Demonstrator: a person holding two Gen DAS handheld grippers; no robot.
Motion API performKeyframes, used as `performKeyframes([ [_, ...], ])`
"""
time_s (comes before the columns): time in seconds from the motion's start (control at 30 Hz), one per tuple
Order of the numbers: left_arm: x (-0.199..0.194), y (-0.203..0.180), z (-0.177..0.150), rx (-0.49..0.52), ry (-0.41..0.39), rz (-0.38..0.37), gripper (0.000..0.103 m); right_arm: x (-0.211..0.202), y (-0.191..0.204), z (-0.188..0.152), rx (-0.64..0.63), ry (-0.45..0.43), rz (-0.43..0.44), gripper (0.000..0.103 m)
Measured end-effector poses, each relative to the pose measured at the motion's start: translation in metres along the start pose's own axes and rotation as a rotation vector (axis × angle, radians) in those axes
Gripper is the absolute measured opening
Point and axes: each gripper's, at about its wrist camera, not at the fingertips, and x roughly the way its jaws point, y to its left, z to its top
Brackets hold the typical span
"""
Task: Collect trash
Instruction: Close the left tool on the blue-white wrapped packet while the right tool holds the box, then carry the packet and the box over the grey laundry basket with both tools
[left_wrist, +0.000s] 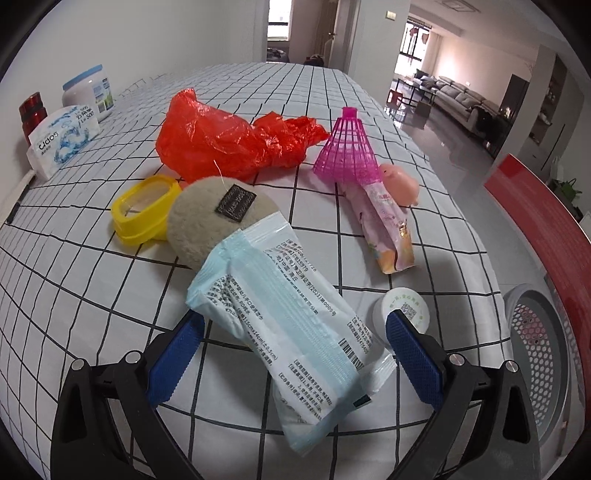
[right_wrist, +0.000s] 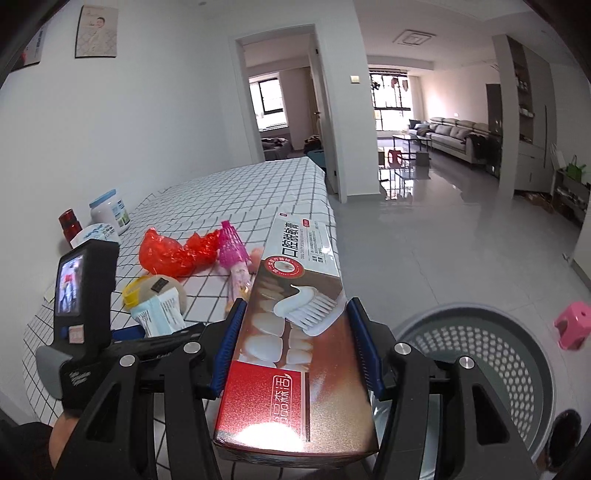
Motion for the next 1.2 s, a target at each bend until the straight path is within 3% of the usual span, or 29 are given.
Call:
performKeyframes([
  [0.1,0.001,-0.001,-0.003,0.011,-0.011,0.001,0.088,-0.004,-0.006,-0.009,0.026,0.004,-0.002,0.054],
  [0.13,0.0,-0.002,-0.003,0.014,-0.013,-0.01,0.074,-0.004,-0.008,-0.01,0.033,0.006,-0.002,0.054],
  [0.17,-0.002,-0.002,-0.004,0.015,-0.015,-0.02,0.069,-0.004,-0.009,-0.013,0.04,0.008,-0.001,0.054],
  [0.37,-0.013,-0.001,-0.01,0.05,-0.046,-0.052,0.056,-0.006,-0.014,-0.022,0.077,0.015,0.003,0.054],
  [0.83,-0.061,-0.004,-0.015,0.137,-0.126,-0.117,0.052,-0.025,-0.027,-0.037,0.133,0.002,-0.029,0.054],
  [1.03,-0.083,-0.043,-0.021,0.238,-0.167,-0.205,0.052,-0.047,-0.048,-0.048,0.179,-0.018,-0.086,0.054],
  [1.2,-0.086,-0.093,-0.035,0.356,-0.154,-0.301,0.052,-0.067,-0.078,-0.061,0.228,-0.023,-0.171,0.054],
])
